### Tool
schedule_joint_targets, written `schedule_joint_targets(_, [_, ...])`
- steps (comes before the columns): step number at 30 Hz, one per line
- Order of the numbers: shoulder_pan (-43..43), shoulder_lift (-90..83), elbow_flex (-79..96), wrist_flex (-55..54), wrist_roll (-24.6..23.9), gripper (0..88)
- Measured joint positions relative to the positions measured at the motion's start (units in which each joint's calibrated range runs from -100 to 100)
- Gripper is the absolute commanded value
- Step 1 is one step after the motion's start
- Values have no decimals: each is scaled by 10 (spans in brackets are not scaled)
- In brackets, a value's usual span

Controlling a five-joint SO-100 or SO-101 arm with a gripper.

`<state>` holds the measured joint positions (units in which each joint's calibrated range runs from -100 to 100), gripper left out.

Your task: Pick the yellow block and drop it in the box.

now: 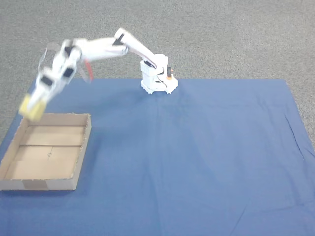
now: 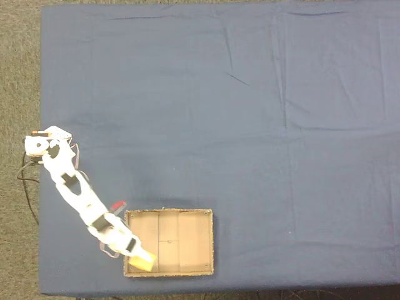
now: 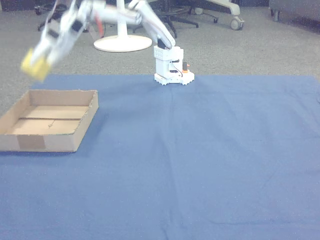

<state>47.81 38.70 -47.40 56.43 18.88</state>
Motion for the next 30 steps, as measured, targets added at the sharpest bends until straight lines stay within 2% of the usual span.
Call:
schedule_joint_targets(4, [-22, 99, -15, -26, 6, 261])
schedule_joint_targets(6, [-38, 111, -16, -27, 6, 305])
schedule_joint_targets(9, [-45, 112, -19, -27, 6, 437])
schedule_joint_targets(11, [-53, 112, -20, -24, 6, 450])
schedule_joint_targets(13, [-58, 110, -19, -18, 7, 405])
schedule_joint_targets(15, [-56, 83, 13, -13, 3, 297])
schedule_joint_targets(16, [-61, 48, 47, -14, -7, 215])
schedule_joint_targets(18, [-83, -81, 173, -43, -48, 31])
schedule_joint_targets(19, [-104, -174, 259, -63, -75, 2])
schedule_joint_targets(21, [-155, -379, 442, -110, -125, 2])
schedule_joint_targets(24, [-306, -713, 787, -216, -131, 2])
schedule_joint_targets(27, [-443, -1021, 1120, -206, -141, 2])
schedule_joint_targets(30, [-490, -1219, 1327, -181, -167, 2])
